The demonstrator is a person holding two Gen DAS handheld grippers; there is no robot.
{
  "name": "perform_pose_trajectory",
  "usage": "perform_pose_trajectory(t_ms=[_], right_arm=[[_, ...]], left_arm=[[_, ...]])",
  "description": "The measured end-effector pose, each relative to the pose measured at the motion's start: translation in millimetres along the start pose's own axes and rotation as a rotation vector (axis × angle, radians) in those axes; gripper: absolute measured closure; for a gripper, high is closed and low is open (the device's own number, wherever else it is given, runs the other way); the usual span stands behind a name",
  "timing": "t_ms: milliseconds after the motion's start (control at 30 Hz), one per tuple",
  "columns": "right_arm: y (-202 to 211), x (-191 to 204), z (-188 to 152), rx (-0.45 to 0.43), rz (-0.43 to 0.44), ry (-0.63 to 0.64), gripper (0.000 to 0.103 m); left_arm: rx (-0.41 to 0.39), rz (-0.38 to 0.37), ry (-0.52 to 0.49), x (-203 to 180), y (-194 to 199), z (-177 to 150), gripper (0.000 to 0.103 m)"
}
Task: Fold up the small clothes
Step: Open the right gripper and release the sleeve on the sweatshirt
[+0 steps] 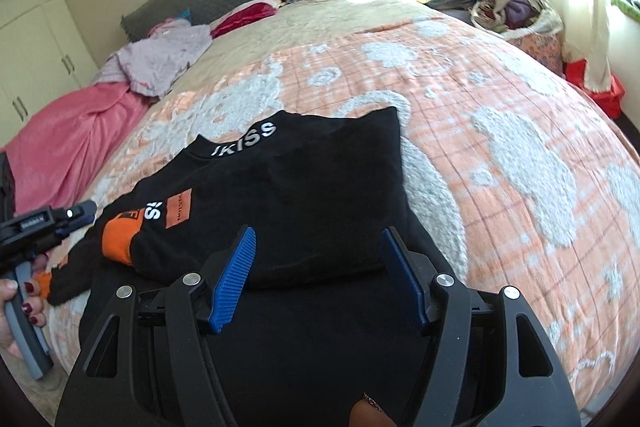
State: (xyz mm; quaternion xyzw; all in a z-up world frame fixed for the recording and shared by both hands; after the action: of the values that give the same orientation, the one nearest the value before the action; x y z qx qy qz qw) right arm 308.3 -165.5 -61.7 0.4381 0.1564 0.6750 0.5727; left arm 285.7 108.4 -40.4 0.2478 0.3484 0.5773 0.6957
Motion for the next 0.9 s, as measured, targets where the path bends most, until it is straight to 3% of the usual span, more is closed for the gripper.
perform_pose_trajectory(t_ms=[233, 467, 633, 733, 800, 900], right_arm=[[-16, 18, 3, 0.041, 0.0, 0.057, 0.038], [-38, 27, -2, 0.103, -0.006, 0.093, 0.034], [-65, 6, -14, 0.18, -0.087, 0.047, 0.034], [-61, 6, -15, 0.166, -0.064, 0.034, 0.034], [-55, 6, -15, 0.156, -0.039, 0.022, 0.026], [-45, 9, -15, 0.141, -0.025, 0.03, 0.026]], left_arm=[[0.067, -0.042, -0.087, -32, -26, -10, 0.077], [0.173, -0.015, -0.056, -16, -59, -39, 0.075], [0.163, -0.026, -0.045, -11, -57, -43, 0.072], [0.149, -0.012, -0.052, -13, -49, -42, 0.063], [0.131, 0.006, -0.064, -13, -41, -40, 0.062], [0.104, 0.018, -0.066, -12, -28, -38, 0.059]])
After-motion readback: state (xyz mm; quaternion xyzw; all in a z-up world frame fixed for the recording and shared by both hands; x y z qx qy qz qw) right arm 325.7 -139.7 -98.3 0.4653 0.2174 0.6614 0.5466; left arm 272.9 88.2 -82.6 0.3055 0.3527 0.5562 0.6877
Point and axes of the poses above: each gripper's, at about its wrist camera, not at the fingertips, and y roughly against the way its jaws point, x to its left, z to its top, the point moved 8 cm from there along -y, roughly the way its jaws point, and after that the axes turned 15 degrees about -y, right-handed, at the moved point
